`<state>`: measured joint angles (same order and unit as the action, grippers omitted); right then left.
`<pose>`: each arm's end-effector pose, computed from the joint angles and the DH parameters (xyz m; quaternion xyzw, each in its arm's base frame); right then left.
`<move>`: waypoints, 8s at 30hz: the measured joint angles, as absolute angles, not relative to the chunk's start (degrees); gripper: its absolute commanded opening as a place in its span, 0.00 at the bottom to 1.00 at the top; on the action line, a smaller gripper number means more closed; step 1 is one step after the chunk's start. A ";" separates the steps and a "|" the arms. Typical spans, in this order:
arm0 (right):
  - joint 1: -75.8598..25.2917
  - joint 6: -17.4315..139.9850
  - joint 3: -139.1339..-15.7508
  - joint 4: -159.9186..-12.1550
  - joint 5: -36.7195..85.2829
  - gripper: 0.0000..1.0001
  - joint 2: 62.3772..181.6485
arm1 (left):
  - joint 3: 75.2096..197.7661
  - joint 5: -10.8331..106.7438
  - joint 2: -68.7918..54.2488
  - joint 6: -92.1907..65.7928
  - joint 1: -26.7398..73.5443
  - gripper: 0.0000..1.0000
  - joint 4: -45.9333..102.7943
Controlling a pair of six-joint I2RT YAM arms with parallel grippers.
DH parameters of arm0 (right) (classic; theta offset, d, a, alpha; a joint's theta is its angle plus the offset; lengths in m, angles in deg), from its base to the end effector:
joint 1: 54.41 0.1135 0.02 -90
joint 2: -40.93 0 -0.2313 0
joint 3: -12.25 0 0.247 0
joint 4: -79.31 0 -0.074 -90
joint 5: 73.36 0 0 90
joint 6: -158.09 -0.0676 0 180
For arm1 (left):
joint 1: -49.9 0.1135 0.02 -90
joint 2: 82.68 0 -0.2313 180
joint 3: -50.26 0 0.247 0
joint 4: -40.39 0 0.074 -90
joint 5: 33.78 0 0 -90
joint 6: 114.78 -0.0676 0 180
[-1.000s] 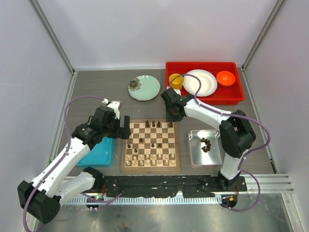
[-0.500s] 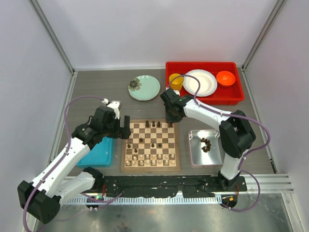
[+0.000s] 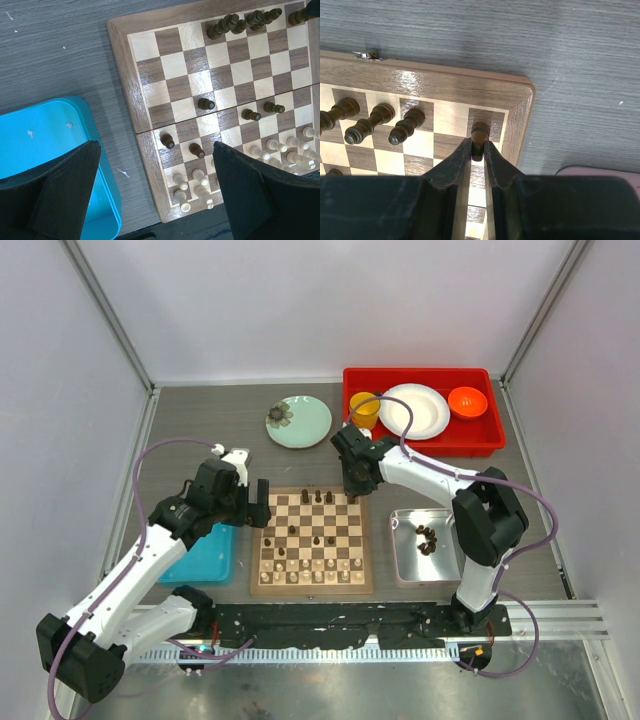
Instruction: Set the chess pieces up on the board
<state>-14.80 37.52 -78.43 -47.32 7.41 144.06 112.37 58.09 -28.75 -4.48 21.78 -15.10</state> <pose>0.2930 0.2284 0.1571 -0.0600 0.9729 0.0556 0.2161 0.1989 -0.1038 0.2315 0.0576 0.9295 -0.1354 0.3382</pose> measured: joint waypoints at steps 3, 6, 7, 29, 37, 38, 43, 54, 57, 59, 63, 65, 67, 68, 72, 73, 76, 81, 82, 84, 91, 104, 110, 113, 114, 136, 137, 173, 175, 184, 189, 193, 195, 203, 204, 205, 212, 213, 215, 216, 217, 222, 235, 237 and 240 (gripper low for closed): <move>-14.71 37.48 -78.43 -47.21 7.34 0.14 144.20 | 112.37 58.09 -28.75 -4.48 21.78 1.00 -15.10; -14.71 37.35 -78.43 -47.19 7.34 0.14 144.20 | 112.37 58.09 -28.75 -4.48 21.78 1.00 -15.10; -14.66 37.35 -78.45 -47.19 7.34 0.14 144.20 | 112.37 58.09 -28.75 -4.48 21.78 1.00 -15.10; -13.16 36.48 -81.23 -47.10 8.41 0.14 146.34 | 112.37 58.09 -28.75 -4.48 21.78 1.00 -15.08; -13.11 36.43 -82.17 -47.08 8.67 0.20 147.08 | 112.37 58.06 -28.75 -4.51 21.78 1.00 -15.08; -13.11 36.43 -82.17 -47.08 8.67 0.22 147.08 | 112.37 58.06 -28.75 -4.51 21.78 1.00 -15.08; -13.09 36.32 -82.19 -46.86 8.70 0.31 147.10 | 112.37 58.06 -28.75 -4.51 21.78 1.00 -15.08; -12.92 36.30 -82.19 -46.64 8.87 0.34 147.08 | 112.37 58.06 -28.75 -4.51 21.78 1.00 -15.08; -12.89 36.28 -82.19 -46.73 8.91 0.34 147.08 | 112.37 58.04 -28.75 -4.51 21.78 1.00 -15.08; -12.89 36.28 -82.19 -46.75 9.11 0.34 147.08 | 112.37 58.04 -28.75 -4.51 21.78 1.00 -15.08; -12.89 36.28 -82.19 -46.82 9.70 0.34 147.08 | 112.37 58.04 -28.75 -4.51 21.78 1.00 -15.08; -12.89 36.26 -82.19 -46.99 9.99 0.34 147.08 | 112.37 58.04 -28.75 -4.51 21.78 1.00 -15.08; -12.89 36.23 -82.19 -47.21 10.27 0.34 147.08 | 112.37 58.04 -28.75 -4.51 21.78 0.99 -15.08; -12.89 36.21 -82.19 -47.30 10.38 0.34 147.08 | 112.37 58.04 -28.75 -4.51 21.78 1.00 -15.08; -12.89 36.17 -82.17 -47.65 10.82 0.34 147.08 | 112.37 58.04 -28.75 -4.51 21.78 1.00 -15.08; -12.89 36.10 -82.17 -47.69 10.82 0.34 147.08 | 112.37 58.04 -28.75 -4.51 21.78 1.00 -15.08; -12.89 36.06 -82.17 -47.83 11.17 0.34 147.08 | 112.37 58.04 -28.75 -4.51 21.78 1.00 -15.08; -12.89 36.04 -82.17 -48.02 11.49 0.34 147.08 | 112.37 58.04 -28.75 -4.51 21.78 1.00 -15.08; -12.89 36.04 -82.17 -48.02 11.49 0.34 147.08 | 112.37 58.04 -28.75 -4.51 21.78 1.00 -15.08; -12.89 36.04 -82.17 -48.02 11.49 0.34 147.08 | 112.37 58.04 -28.75 -4.51 21.78 1.00 -15.08; -12.89 36.02 -82.17 -47.69 9.79 0.34 147.04 | 112.37 58.04 -28.75 -4.51 21.78 1.00 -15.08; -13.09 36.04 -82.14 -48.11 7.06 0.39 140.11 | 112.37 58.02 -28.75 -4.51 21.78 1.00 -15.08; -17.88 33.55 -75.50 -47.45 2.88 0.39 128.61 | 112.37 58.00 -28.75 -4.51 21.78 1.00 -15.08; -25.13 31.23 -67.83 -45.77 1.22 0.39 118.56 | 112.37 57.91 -28.75 -4.51 21.78 1.00 -15.06; -27.47 30.57 -65.29 -45.29 0.54 0.39 115.54 | 112.37 57.87 -28.75 -4.51 21.78 1.00 -15.06; -40.24 30.31 -44.33 -40.42 6.03 0.35 107.74 | 112.37 57.63 -28.61 -4.53 21.78 1.00 -15.08; -40.28 30.44 -44.31 -40.35 6.29 0.35 107.85 | 112.37 57.63 -28.61 -4.53 21.78 1.00 -15.08; -40.35 31.51 -44.40 -41.12 6.90 0.01 110.12 | 112.37 57.63 -28.55 -4.53 21.78 1.00 -15.08; -40.35 31.51 -44.66 -40.57 6.86 0.01 109.68 | 112.35 57.63 -28.55 -4.53 21.78 1.00 -15.06; -40.37 31.58 -51.37 -37.49 5.24 0.01 107.78 | 112.37 57.63 -28.55 -4.53 21.78 1.00 -15.08; -40.35 31.82 -52.68 -37.09 5.11 0.01 107.80 | 112.37 57.63 -28.55 -4.53 21.78 1.00 -15.08; -40.35 32.08 -54.84 -35.65 5.46 0.01 107.83 | 112.35 57.63 -28.55 -4.53 21.78 0.99 -15.08; -40.13 32.15 -57.60 -35.00 5.70 0.01 107.83 | 112.37 57.63 -28.55 -4.53 21.78 1.00 -15.08; -26.23 31.01 -73.99 -35.06 4.15 0.01 116.15 | 112.37 59.05 -28.85 -4.42 21.78 1.00 -15.15; -24.28 30.86 -75.94 -35.24 4.02 0.01 118.47 | 112.37 59.70 -29.10 -4.35 21.78 1.00 -15.15; -21.79 30.84 -78.95 -35.39 3.80 0.01 122.03 | 112.37 60.56 -29.58 -4.24 21.80 0.99 -15.17; -11.58 33.57 -101.07 -36.81 4.56 0.01 145.68 | 112.37 64.29 -33.82 -3.65 24.95 1.00 -15.34; -10.93 34.03 -103.67 -36.81 4.91 0.01 148.04 | 112.37 64.51 -33.95 -3.57 25.63 1.00 -15.37; -9.40 35.08 -109.27 -36.94 5.55 0.01 153.20 | 112.37 64.88 -34.01 -3.17 26.66 0.99 -15.41; -8.76 35.54 -111.72 -36.72 5.88 0.01 155.56 | 112.37 65.12 -34.01 -3.02 26.98 1.00 -15.45; -8.22 36.04 -113.46 -36.74 6.31 0.01 157.35 | 112.37 65.23 -34.01 -2.93 27.18 1.00 -15.50; -6.47 37.92 -119.54 -34.60 8.02 0.01 163.82 | 112.37 65.63 -34.10 -2.71 27.60 1.00 -15.54; -4.19 39.58 -124.15 -31.24 9.64 0.01 169.05 | 112.37 65.45 -34.10 -2.74 27.82 1.00 -15.54; -3.71 39.56 -124.90 -31.19 9.99 0.01 170.01 | 112.37 65.45 -34.10 -2.74 27.82 1.00 -15.54; -3.15 39.56 -125.86 -30.95 10.42 0.01 171.14 | 112.37 65.45 -34.10 -2.74 27.82 1.00 -15.54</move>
<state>-3.15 39.56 -125.86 -30.95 10.42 171.14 112.37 65.45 -34.10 -2.74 27.82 -15.54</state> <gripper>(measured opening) 0.126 0.996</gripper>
